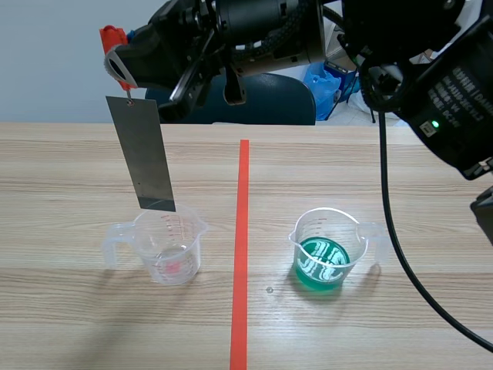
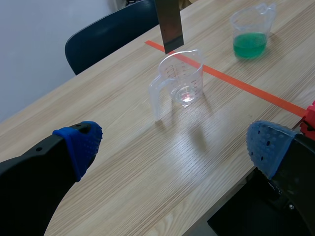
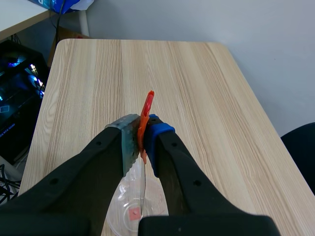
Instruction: Do the redox reaction experiment
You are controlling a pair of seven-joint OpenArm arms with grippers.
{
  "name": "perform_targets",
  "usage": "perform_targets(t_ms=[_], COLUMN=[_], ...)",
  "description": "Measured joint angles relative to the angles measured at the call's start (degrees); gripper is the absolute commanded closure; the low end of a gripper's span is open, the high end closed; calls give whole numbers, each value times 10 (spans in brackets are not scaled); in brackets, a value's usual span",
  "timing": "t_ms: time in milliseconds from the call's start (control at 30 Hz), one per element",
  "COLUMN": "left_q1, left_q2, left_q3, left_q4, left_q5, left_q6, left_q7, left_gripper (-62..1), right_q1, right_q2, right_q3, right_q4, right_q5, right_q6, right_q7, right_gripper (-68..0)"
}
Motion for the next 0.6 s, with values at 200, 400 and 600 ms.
perform_targets(t_ms=[200,400,600], left_q1=[0,0,0], left_q2=[0,0,0], left_q3=[0,0,0], left_q4=[0,0,0], left_q5=[0,0,0], left_q6=[0,0,0], left_q7=[0,0,0], left_gripper=[-623,-623,-623], right_q1=[0,0,-5], right_q2=[0,0,0], right_q3=[0,0,0], right_q4=[0,0,-2], right_q5=[0,0,0], right_q6=[0,0,0], right_q7=[0,0,8], right_gripper=[-7,-8,-8])
